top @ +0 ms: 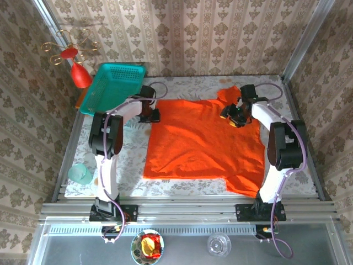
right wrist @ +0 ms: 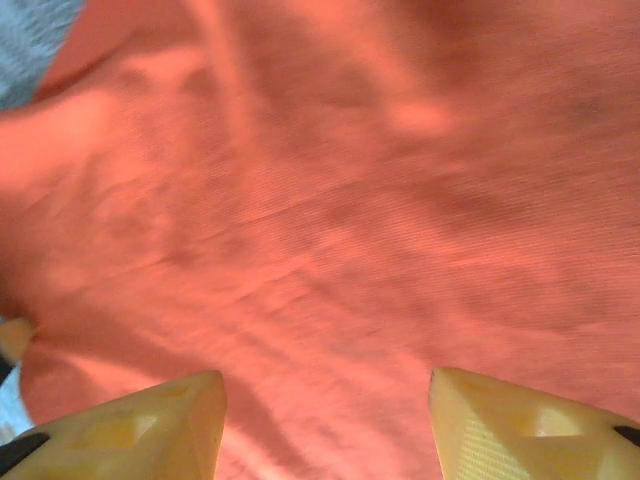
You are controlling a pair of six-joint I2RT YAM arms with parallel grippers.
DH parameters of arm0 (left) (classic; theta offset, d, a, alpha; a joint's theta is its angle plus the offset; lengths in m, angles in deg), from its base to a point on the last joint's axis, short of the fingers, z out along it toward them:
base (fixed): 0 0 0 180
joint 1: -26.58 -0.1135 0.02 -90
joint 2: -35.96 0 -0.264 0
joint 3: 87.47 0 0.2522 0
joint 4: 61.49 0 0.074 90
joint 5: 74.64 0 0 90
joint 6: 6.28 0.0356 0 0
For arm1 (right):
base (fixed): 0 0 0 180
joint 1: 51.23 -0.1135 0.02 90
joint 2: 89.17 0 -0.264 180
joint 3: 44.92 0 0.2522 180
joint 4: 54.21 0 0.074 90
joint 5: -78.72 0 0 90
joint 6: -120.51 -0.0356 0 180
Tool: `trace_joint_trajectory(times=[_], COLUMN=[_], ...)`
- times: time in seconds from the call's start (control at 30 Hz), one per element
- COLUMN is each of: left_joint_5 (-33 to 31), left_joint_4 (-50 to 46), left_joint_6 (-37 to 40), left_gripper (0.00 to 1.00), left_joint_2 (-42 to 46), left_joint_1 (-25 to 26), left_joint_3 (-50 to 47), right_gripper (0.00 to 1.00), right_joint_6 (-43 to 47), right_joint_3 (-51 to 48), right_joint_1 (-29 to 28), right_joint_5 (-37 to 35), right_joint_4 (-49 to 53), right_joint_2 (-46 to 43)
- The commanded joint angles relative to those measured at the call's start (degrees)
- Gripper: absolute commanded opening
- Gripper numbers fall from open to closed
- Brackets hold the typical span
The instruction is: Fold the inside-out t-shirt
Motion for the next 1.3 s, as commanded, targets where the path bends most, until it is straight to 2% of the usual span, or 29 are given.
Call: trace_joint_trajectory(times=[0.0, 0.23, 0.33, 0.4, 0.57, 0.73, 0.9, 0.97, 1.07, 1.27], left_joint_5=[-0.52, -0.61, 2.48, 5.83, 8.06, 8.11, 3.19, 1.04, 1.13, 0.27], left_joint_4=[-2.66, -4.75, -0.82, 5.71, 14.35, 16.22, 15.72, 11.41, 8.01, 5.89], left_joint_6=[0.54, 0.79, 1.13, 0.21, -3.36, -6.38, -7.80, -7.30, -7.41, -8.00], left_gripper=[0.24, 0.23, 0.23, 0.23, 0.23, 0.22, 0.22, 0.20, 0.20, 0.20], left_joint_2=[-0.05, 1.57, 3.21, 4.22, 1.91, -3.76, -8.03, -10.63, -13.68, -16.81], left_joint_1=[-1.31, -1.45, -1.16, -1.10, -1.09, -1.18, -1.18, -1.40, -1.96, -2.58], left_joint_3=[-2.97, -0.18, 1.37, 1.15, 3.94, 9.50, 13.28, 16.93, 20.09, 21.57], right_gripper=[0.57, 0.57, 0.57, 0.56, 0.56, 0.57, 0.57, 0.57, 0.57, 0.57], right_joint_6=[-1.09, -4.20, -4.37, -4.54, -4.73, -3.96, -3.80, -3.84, -4.33, -5.83], right_joint_3=[-4.30, -9.12, -9.58, -9.48, -6.86, -1.69, 6.65, 10.26, 15.12, 19.12], right_joint_1=[2.24, 4.18, 4.10, 3.86, 2.88, 2.82, 2.95, 3.29, 3.98, 6.29], right_joint_5=[-1.86, -8.23, -5.13, -1.76, 3.58, 7.74, 11.01, 10.94, 10.31, 5.35], right_joint_4=[-2.80, -0.65, -2.32, -4.83, -9.79, -13.50, -16.21, -16.10, -15.44, -13.63], right_joint_2=[1.84, 0.28, -1.87, -3.20, -3.06, 1.52, 8.90, 11.84, 15.96, 21.88])
